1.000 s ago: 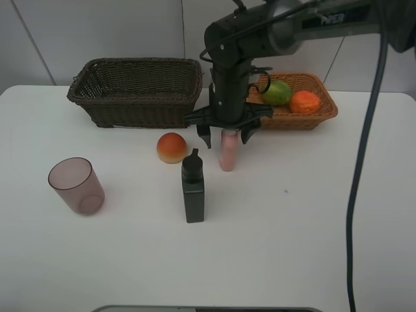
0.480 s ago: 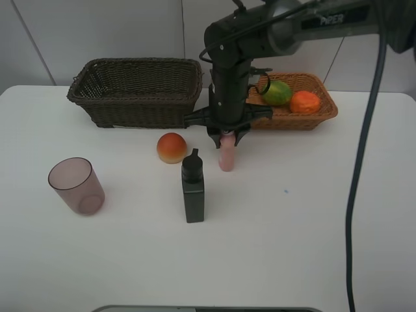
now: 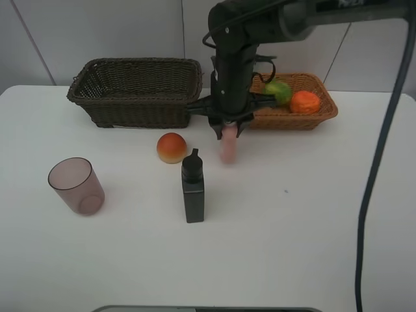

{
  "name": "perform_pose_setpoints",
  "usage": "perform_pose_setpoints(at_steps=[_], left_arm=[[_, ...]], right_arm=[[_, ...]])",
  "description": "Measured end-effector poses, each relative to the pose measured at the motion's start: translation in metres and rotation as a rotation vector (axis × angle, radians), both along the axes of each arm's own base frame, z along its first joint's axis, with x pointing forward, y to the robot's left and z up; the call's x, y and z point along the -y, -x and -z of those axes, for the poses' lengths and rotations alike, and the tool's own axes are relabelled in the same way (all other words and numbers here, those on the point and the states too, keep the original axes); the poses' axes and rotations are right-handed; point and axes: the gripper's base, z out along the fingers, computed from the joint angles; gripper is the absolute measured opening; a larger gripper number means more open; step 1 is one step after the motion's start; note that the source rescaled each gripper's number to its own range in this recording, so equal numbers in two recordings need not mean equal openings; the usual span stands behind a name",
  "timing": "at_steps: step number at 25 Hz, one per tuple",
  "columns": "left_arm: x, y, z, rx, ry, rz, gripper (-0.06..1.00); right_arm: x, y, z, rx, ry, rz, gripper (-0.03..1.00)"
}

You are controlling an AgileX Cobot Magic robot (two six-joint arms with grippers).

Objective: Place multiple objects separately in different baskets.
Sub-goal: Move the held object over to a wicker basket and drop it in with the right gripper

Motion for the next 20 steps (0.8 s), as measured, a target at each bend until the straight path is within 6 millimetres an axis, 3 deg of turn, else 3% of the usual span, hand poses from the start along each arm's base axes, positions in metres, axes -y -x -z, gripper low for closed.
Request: perform_pose_setpoints(at_steps=[7,15,20], left_arm=[[0.000,0.000,0.000,0.000,0.000,0.000,1.00],[0.000,0.000,0.000,0.000,0.000,0.000,1.00],[0.000,0.000,0.000,0.000,0.000,0.000,1.00]], right_arm=[[0.007,0.007,-0.050,0.032,0.009,-0.112,0.01],[-0.004,-0.005,-0.107,0.170,-0.053,-0.239,0.01],[-0.017,-0.018,-0.121,0.238,-0.090,-0.262,0.01]])
